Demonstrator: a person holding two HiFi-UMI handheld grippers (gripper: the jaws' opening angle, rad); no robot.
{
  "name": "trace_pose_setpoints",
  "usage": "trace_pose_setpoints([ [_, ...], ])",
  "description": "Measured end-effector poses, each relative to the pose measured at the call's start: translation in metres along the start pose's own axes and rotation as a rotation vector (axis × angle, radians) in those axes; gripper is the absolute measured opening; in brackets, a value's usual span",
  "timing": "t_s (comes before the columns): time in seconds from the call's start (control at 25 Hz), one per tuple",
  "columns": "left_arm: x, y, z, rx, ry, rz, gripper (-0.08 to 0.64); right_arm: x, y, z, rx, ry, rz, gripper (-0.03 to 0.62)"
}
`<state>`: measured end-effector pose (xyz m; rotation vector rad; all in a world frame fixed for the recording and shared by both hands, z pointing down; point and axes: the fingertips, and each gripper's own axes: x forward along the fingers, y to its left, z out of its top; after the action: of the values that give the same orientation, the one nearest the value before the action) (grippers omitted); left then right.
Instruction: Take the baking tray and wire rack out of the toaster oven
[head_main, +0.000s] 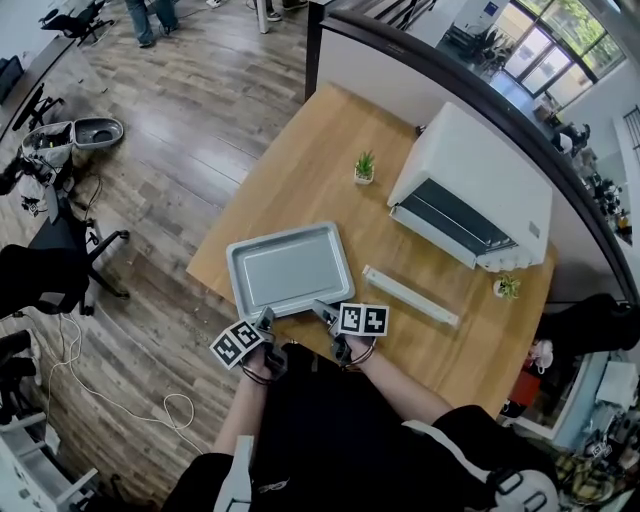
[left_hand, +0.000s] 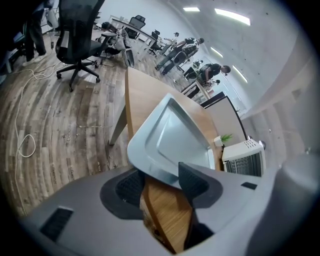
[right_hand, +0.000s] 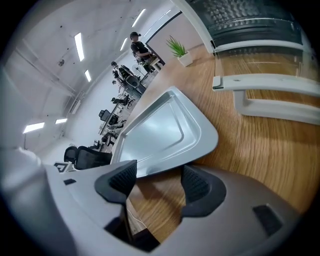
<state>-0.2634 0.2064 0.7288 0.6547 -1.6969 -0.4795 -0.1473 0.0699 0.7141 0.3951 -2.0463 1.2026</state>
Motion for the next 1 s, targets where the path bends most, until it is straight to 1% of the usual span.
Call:
trace_pose_setpoints([
  [0.2, -0.003, -0.002, 0.008, 0.062, 0.008, 0.013, 0.21, -0.001, 0.006, -0.002, -0.007, 0.005, 0.005, 0.285],
  [0.4, 0.0, -0.013, 0.026, 0.188, -0.034, 0.012, 0.223, 0.004, 0.01, 0.002, -0.007, 0.005, 0.008, 0.285],
  [0.48, 0.002, -0.015, 0.03, 0.214, -0.035, 0.005, 0.225, 0.006, 0.011, 0.004, -0.006, 0.008, 0.007, 0.287],
  [0.56, 0.003, -0.016, 0.031, 0.211, -0.017, -0.004, 0.225, 0.007, 0.01, 0.005, -0.004, 0.011, 0.007, 0.286],
  [0.68, 0.004, -0.013, 0.027, 0.174, 0.025, -0.022, 0.225, 0.007, 0.011, 0.006, -0.004, 0.012, 0.007, 0.284],
  [0.76, 0.005, -0.013, 0.018, 0.141, 0.087, -0.056, 0.23, 0.006, 0.01, 0.007, -0.004, 0.006, 0.003, 0.284],
  [0.8, 0.006, -0.013, 0.013, 0.134, 0.117, -0.071, 0.248, 0.006, 0.009, 0.008, -0.002, 0.005, 0.0, 0.291],
  [0.88, 0.006, -0.014, 0.006, 0.136, 0.142, -0.082, 0.256, 0.006, 0.005, 0.01, 0.002, 0.004, -0.006, 0.291],
  [1.0, 0.002, -0.015, 0.002, 0.177, 0.148, -0.068, 0.256, 0.006, 0.004, 0.011, 0.0, 0.006, -0.013, 0.293],
])
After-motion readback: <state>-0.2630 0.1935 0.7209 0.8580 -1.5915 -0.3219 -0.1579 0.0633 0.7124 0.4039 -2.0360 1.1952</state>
